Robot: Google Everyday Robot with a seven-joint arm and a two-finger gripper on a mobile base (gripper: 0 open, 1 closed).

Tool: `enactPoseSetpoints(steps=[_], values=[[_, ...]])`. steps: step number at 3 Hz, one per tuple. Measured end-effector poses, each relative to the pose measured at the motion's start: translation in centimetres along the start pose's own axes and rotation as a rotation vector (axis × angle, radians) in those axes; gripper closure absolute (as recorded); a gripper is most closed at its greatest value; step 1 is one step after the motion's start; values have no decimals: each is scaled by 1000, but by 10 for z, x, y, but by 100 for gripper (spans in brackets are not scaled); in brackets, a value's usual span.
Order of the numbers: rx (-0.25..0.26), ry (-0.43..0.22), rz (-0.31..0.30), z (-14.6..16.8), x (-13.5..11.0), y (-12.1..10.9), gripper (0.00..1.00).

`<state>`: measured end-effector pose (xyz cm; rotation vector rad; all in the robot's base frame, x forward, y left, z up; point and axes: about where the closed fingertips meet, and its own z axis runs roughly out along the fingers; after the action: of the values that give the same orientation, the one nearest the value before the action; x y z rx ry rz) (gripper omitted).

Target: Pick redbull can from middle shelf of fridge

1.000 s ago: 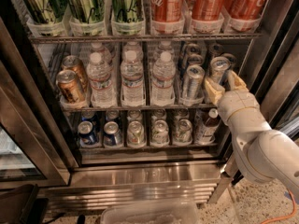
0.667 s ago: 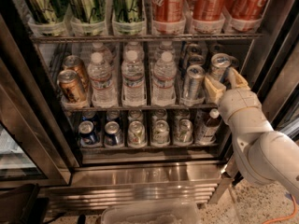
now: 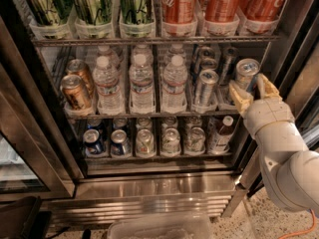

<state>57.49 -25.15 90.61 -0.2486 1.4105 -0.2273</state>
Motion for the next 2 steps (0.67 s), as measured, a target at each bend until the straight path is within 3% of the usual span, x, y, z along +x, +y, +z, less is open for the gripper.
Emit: enactPoseSetpoints(steps=[1,2], values=[[14,4,-45,-19,-6,-11,100],[-47,53,-97,-41,2,-1,100]])
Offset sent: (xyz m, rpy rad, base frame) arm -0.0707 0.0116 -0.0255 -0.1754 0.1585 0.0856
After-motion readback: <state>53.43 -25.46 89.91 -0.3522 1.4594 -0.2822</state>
